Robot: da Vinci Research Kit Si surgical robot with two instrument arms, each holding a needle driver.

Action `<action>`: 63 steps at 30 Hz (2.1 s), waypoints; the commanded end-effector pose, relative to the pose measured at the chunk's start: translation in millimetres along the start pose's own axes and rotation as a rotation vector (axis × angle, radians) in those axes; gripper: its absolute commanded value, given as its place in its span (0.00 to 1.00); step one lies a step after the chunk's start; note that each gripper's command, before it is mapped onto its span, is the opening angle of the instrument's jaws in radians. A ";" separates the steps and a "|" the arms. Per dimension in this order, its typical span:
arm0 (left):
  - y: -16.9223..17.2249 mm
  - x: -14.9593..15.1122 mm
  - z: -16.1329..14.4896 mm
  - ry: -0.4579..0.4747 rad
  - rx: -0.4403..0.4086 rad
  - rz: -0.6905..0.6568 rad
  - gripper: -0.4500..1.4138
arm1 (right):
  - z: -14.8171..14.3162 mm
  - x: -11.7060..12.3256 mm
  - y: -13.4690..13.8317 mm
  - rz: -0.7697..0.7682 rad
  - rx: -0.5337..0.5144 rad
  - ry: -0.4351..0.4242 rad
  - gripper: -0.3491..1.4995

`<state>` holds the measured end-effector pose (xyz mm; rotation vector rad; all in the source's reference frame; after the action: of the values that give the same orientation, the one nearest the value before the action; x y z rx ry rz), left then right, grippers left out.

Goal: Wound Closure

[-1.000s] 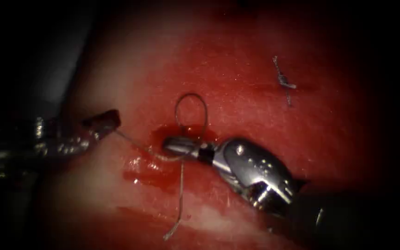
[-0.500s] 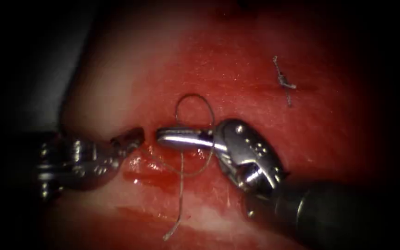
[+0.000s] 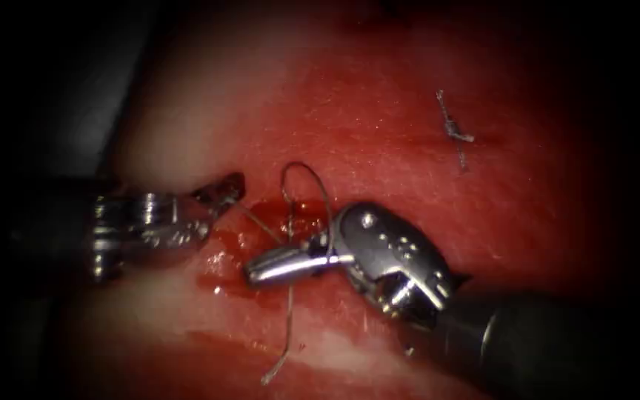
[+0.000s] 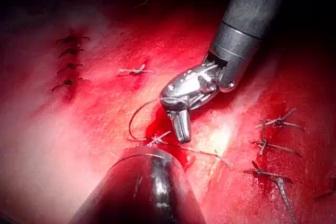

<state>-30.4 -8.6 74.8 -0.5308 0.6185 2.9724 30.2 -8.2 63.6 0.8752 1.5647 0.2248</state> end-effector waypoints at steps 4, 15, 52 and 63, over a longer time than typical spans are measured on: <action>0.5 0.6 0.9 -0.003 0.002 -0.001 0.00 | 0.5 0.7 0.8 -0.042 0.040 -0.078 0.00; 0.3 0.7 1.2 -0.006 -0.003 0.022 0.00 | 2.3 1.0 1.3 -0.136 0.198 -0.335 0.15; -0.3 -1.2 1.0 -0.019 -0.009 0.048 0.00 | 4.1 -4.1 2.2 -0.338 0.555 -0.994 0.59; -0.1 -1.5 0.8 -0.022 -0.010 0.056 0.00 | 4.1 -4.7 2.2 -0.392 0.586 -1.032 0.00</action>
<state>-28.7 -8.2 75.4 -0.4858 0.6246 3.0310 33.8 -11.0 67.1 0.8789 0.7613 -0.8833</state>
